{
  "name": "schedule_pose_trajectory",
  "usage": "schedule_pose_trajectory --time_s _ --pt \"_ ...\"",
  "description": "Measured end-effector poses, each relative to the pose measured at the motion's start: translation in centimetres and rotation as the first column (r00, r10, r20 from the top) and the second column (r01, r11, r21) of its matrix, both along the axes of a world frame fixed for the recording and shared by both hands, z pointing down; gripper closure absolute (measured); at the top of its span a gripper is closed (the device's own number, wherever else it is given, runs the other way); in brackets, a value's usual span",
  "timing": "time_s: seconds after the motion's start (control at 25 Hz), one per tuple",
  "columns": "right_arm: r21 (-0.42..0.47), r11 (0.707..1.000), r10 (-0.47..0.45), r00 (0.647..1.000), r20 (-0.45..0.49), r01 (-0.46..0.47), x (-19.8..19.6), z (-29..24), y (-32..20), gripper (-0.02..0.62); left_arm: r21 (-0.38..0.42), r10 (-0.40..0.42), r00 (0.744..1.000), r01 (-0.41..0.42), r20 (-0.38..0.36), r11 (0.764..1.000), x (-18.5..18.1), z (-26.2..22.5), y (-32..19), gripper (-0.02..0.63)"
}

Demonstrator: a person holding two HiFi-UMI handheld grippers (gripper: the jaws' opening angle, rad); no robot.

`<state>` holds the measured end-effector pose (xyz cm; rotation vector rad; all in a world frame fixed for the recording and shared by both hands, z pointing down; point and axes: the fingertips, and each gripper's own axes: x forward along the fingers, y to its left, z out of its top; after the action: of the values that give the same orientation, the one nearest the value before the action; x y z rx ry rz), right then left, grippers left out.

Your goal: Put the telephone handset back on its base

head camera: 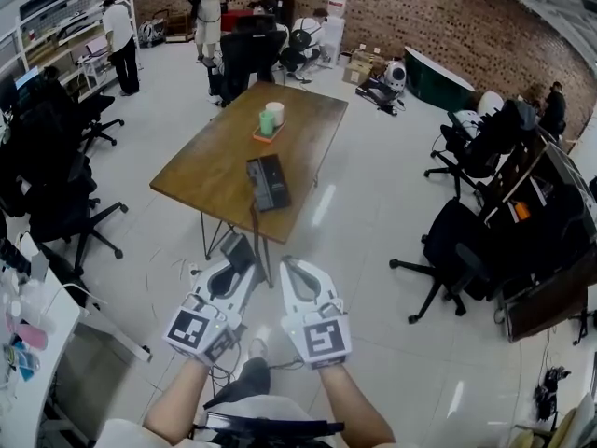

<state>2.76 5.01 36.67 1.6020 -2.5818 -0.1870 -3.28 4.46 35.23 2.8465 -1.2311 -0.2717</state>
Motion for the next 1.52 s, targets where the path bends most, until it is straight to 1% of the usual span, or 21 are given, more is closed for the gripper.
schedule_pose_trajectory --time_s 0.12,0.32,0.52,0.68,0.84,0.92,1.04,1.12,1.28,1.4,1.52 --pt "-0.016 1.0 0.006 1.0 0.006 -0.006 -0.1 0.0 -2.6 0.592 -0.016 0.006 1.0 -0.006 0.003 1.0 0.1 0.1 -2.8 0.532" --pt "-0.037 0.999 0.007 1.0 -0.026 -0.008 -0.1 0.6 -6.8 0.592 -0.051 0.047 0.999 -0.046 0.014 0.998 0.7 0.5 -6.9 0.532" --pt "-0.048 0.999 0.019 0.999 0.025 -0.018 -1.0 0.1 -10.5 0.592 -0.09 0.062 0.998 -0.062 -0.002 0.994 0.5 1.5 -10.6 0.532" --pt "-0.063 0.998 0.009 0.999 -0.032 -0.011 -1.5 1.1 -13.1 0.592 -0.107 0.077 0.997 -0.077 -0.006 0.991 0.2 1.9 -13.3 0.532" --pt "-0.071 0.997 0.017 0.999 -0.037 -0.02 -2.2 1.3 -15.4 0.592 -0.12 0.097 0.995 -0.098 -0.016 0.988 -0.2 2.4 -15.7 0.534" --pt "-0.07 0.997 0.021 0.999 -0.048 -0.024 -2.5 1.4 -16.3 0.592 -0.131 0.11 0.994 -0.111 -0.02 0.985 -0.3 2.7 -16.6 0.534" --pt "-0.08 0.996 0.043 0.999 -0.022 -0.045 -2.6 1.2 -17.1 0.592 -0.144 0.126 0.992 -0.127 -0.018 0.981 -0.1 3.5 -17.8 0.534" --pt "-0.091 0.994 0.051 0.998 -0.026 -0.053 -2.6 1.5 -17.5 0.592 -0.159 0.137 0.99 -0.139 -0.025 0.977 -0.1 4.0 -18.7 0.534" --pt "-0.104 0.992 0.061 0.997 -0.04 -0.065 -2.4 2.5 -17.8 0.592 -0.201 0.159 0.986 -0.167 -0.056 0.965 0.0 5.5 -20.1 0.534" --pt "-0.1 0.993 0.063 0.996 -0.058 -0.068 -2.4 3.1 -18.1 0.592 -0.222 0.182 0.981 -0.192 -0.063 0.956 0.3 6.5 -21.2 0.534" --pt "-0.101 0.992 0.067 0.996 -0.05 -0.072 -2.1 3.5 -18.6 0.592 -0.25 0.205 0.976 -0.217 -0.075 0.944 0.6 7.8 -22.7 0.532"
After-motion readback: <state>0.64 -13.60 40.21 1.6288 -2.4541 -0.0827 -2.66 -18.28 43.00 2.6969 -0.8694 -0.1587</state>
